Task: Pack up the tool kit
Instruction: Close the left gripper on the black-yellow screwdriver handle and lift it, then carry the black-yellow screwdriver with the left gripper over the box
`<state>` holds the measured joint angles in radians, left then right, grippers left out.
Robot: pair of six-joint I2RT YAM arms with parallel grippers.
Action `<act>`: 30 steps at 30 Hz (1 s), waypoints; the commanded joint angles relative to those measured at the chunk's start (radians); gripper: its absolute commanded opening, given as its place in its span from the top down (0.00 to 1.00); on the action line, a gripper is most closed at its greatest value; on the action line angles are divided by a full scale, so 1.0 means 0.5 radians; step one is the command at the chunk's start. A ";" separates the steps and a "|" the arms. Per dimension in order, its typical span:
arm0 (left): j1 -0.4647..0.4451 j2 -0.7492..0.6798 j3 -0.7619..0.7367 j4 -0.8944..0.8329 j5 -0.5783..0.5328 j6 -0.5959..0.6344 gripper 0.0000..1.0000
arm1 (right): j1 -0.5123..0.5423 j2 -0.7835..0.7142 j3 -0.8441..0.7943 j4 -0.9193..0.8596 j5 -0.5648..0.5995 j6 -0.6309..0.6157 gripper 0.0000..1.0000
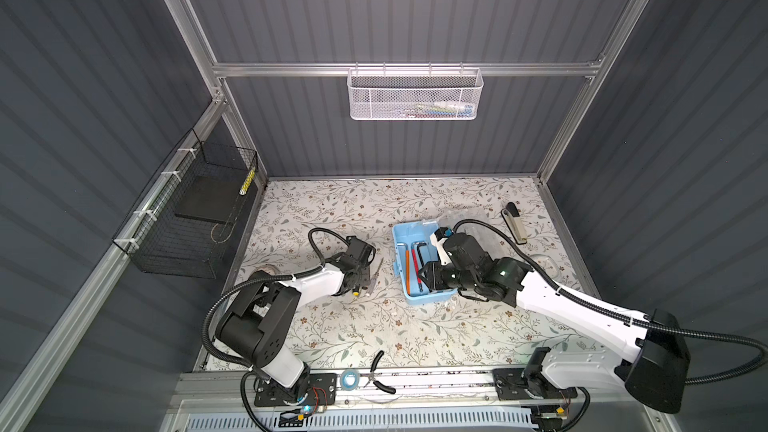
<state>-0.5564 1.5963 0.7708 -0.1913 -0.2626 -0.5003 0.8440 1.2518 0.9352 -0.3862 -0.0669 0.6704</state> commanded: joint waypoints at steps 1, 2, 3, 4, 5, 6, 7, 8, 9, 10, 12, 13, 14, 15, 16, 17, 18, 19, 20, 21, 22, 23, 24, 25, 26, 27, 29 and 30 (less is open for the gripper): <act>0.011 0.047 0.041 -0.029 -0.004 0.003 0.73 | -0.007 -0.052 -0.035 0.060 0.001 0.003 0.60; 0.012 0.044 0.041 -0.033 -0.008 0.002 0.74 | -0.007 -0.055 -0.040 0.066 -0.004 0.005 0.60; 0.014 0.041 0.042 -0.035 -0.007 -0.001 0.76 | -0.007 -0.058 -0.045 0.070 -0.007 0.006 0.60; 0.012 0.037 0.041 -0.042 -0.011 -0.001 0.77 | -0.007 -0.056 -0.045 0.073 -0.010 0.006 0.60; 0.011 0.030 0.043 -0.050 -0.014 0.000 0.80 | -0.007 -0.051 -0.046 0.072 -0.010 0.005 0.60; 0.012 0.022 0.044 -0.061 -0.018 0.000 0.85 | -0.007 -0.049 -0.047 0.075 -0.010 0.003 0.60; 0.012 0.013 0.048 -0.075 -0.029 0.003 0.89 | -0.007 -0.046 -0.045 0.083 -0.023 0.005 0.60; 0.012 0.002 0.057 -0.096 -0.046 -0.001 0.94 | -0.007 -0.045 -0.047 0.095 -0.044 0.005 0.60; 0.011 -0.014 0.064 -0.113 -0.057 0.000 0.97 | -0.007 -0.044 -0.048 0.112 -0.073 0.007 0.60; 0.013 -0.027 0.068 -0.131 -0.066 0.005 1.00 | -0.007 -0.048 -0.056 0.138 -0.101 0.011 0.60; 0.012 -0.078 0.081 -0.173 -0.093 0.000 1.00 | -0.007 -0.059 -0.066 0.181 -0.152 0.025 0.60; 0.011 -0.105 0.085 -0.188 -0.103 0.000 1.00 | -0.005 -0.064 -0.071 0.201 -0.166 0.030 0.60; 0.014 -0.146 0.091 -0.204 -0.108 -0.002 1.00 | -0.007 -0.070 -0.076 0.219 -0.180 0.034 0.60; 0.013 -0.186 0.097 -0.222 -0.108 -0.003 1.00 | -0.007 -0.079 -0.074 0.223 -0.179 0.037 0.60; 0.011 -0.224 0.105 -0.245 -0.101 -0.008 1.00 | -0.007 -0.086 -0.071 0.221 -0.177 0.039 0.60; 0.012 -0.283 0.115 -0.268 -0.088 -0.016 1.00 | -0.007 -0.100 -0.065 0.209 -0.166 0.037 0.61; 0.013 -0.350 0.116 -0.276 -0.069 -0.030 1.00 | -0.007 -0.126 -0.068 0.203 -0.157 0.041 0.60; 0.012 -0.410 0.117 -0.280 -0.047 -0.048 1.00 | -0.008 -0.154 -0.074 0.206 -0.140 0.045 0.61; 0.012 -0.492 0.113 -0.259 0.000 -0.068 1.00 | -0.008 -0.202 -0.091 0.207 -0.099 0.056 0.61; 0.014 -0.576 0.091 -0.212 0.044 -0.093 1.00 | -0.010 -0.250 -0.125 0.225 -0.036 0.079 0.61; 0.008 -0.641 0.070 -0.165 0.078 -0.157 1.00 | -0.010 -0.355 -0.162 0.242 0.039 0.105 0.61; 0.003 -0.716 0.022 -0.072 0.153 -0.235 1.00 | -0.011 -0.445 -0.228 0.271 0.148 0.148 0.60; -0.005 -0.776 -0.020 0.003 0.207 -0.321 1.00 | -0.020 -0.547 -0.309 0.324 0.240 0.190 0.61; -0.032 -0.818 -0.031 0.034 0.196 -0.384 1.00 | -0.037 -0.626 -0.373 0.369 0.287 0.217 0.61; -0.078 -0.867 -0.030 0.043 0.143 -0.434 1.00 | -0.066 -0.718 -0.435 0.398 0.311 0.246 0.61; -0.134 -0.913 -0.019 0.053 0.072 -0.475 1.00 | -0.101 -0.796 -0.476 0.388 0.332 0.280 0.61; -0.245 -0.971 0.003 0.102 -0.012 -0.549 1.00 | -0.138 -0.930 -0.519 0.317 0.428 0.321 0.61; -0.304 -0.980 0.018 0.147 -0.035 -0.590 1.00 | -0.144 -1.000 -0.534 0.261 0.504 0.334 0.61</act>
<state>-0.6487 1.1290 0.7780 -0.1837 -0.2428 -0.6968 0.7860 0.8124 0.6910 -0.2352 0.0624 0.7860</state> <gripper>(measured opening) 0.173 0.391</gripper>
